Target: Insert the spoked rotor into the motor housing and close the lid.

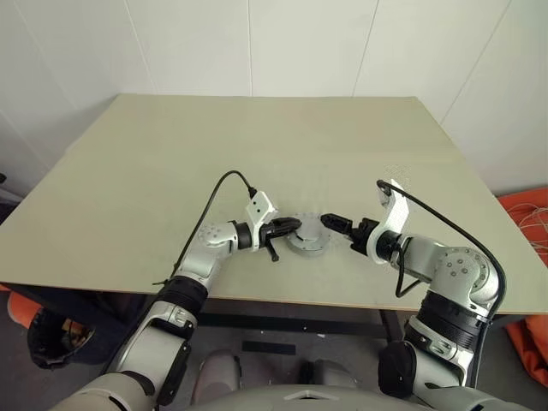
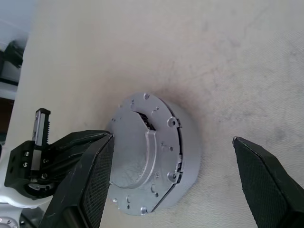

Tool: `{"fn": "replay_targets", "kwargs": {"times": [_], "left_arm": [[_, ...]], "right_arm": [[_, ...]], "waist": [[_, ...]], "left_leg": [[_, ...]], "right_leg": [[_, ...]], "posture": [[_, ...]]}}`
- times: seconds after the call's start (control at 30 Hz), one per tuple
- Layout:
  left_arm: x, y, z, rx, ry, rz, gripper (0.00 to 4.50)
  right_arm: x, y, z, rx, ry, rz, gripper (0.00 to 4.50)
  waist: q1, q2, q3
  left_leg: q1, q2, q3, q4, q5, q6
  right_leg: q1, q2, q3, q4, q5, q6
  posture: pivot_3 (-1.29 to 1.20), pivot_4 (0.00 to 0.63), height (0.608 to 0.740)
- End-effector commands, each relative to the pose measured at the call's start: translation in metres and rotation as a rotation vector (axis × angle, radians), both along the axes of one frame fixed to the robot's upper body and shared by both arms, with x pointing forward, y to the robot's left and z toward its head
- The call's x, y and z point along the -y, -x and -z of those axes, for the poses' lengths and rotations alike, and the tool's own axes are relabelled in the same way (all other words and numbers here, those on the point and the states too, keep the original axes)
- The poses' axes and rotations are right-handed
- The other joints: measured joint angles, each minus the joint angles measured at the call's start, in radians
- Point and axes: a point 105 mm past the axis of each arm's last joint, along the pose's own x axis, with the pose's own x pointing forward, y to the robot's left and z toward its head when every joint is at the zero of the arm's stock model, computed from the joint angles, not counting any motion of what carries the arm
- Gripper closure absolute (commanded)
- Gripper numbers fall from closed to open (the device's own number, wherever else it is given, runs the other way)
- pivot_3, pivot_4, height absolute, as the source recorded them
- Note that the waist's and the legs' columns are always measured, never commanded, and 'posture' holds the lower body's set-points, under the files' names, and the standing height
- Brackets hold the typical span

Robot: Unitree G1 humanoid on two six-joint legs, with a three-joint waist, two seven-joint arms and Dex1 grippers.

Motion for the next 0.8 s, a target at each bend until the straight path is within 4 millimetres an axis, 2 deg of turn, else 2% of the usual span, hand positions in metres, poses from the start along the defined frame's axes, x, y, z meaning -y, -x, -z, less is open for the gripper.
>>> {"fn": "replay_targets", "kwargs": {"times": [0.03, 0.3, 0.8], "left_arm": [[0.001, -0.001, -0.002, 0.009, -0.003, 0.004, 4.31], [0.001, -0.001, -0.002, 0.008, 0.000, 0.005, 4.31], [0.001, 0.000, -0.001, 0.006, 0.000, 0.008, 4.31]], "right_arm": [[-0.006, 0.003, -0.002, 0.001, -0.066, -0.044, 0.01], [-0.006, 0.007, 0.009, -0.069, -0.107, -0.043, 0.01], [-0.026, 0.025, 0.026, -0.171, -0.407, -0.137, 0.01]], "waist": [[0.001, 0.000, 0.000], [0.001, 0.002, -0.002], [0.000, 0.005, -0.004]], "left_leg": [[0.000, 0.000, 0.000, 0.000, 0.000, 0.000], [0.000, 0.000, 0.000, -0.001, 0.000, 0.000], [-0.001, 0.000, 0.000, -0.002, 0.000, 0.000]], "right_leg": [[0.000, 0.000, 0.000, 0.000, 0.000, 0.000], [0.000, 0.000, 0.000, -0.002, 0.000, 0.000], [0.002, 0.000, -0.001, -0.006, 0.000, 0.000]], "posture": [[0.00, 0.000, 0.740], [0.00, 0.000, 0.740], [0.00, 0.000, 0.740]]}}
